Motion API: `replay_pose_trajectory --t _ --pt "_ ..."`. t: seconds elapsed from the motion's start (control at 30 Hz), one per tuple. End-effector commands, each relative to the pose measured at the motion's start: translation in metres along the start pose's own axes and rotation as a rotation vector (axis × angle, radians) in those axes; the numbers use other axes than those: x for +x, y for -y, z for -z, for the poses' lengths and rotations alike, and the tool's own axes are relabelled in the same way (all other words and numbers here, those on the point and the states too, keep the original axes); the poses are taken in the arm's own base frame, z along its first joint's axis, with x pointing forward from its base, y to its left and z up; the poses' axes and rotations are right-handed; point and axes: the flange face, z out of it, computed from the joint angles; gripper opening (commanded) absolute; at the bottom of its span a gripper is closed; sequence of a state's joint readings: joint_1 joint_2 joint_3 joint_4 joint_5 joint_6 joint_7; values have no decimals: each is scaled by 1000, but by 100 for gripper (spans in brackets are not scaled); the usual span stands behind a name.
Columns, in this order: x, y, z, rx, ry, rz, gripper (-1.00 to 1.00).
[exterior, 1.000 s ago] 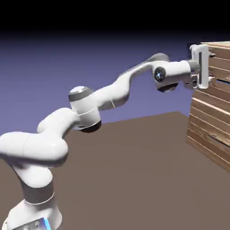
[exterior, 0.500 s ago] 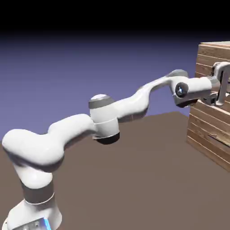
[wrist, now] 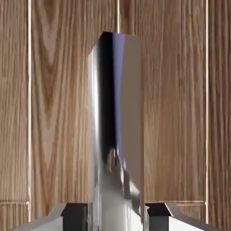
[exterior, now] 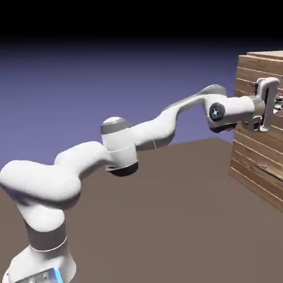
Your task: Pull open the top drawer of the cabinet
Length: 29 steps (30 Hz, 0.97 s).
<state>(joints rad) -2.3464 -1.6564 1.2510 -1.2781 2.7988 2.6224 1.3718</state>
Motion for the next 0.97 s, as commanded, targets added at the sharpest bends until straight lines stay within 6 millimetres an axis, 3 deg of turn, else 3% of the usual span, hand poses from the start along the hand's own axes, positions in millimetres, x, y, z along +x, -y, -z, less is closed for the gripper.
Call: replay_pose_trajectory --t 0.0,0.4,0.8,0.83,0.87,0.93 --pt "0 0 5 -1 0 0 -100" --pt "0 0 87 -1 0 0 -100" --pt "0 0 196 -1 0 0 -100" --pt "0 0 196 -1 0 0 100" --pt "0 0 196 -1 0 0 100" --pt "-1 0 217 0 0 1 100"
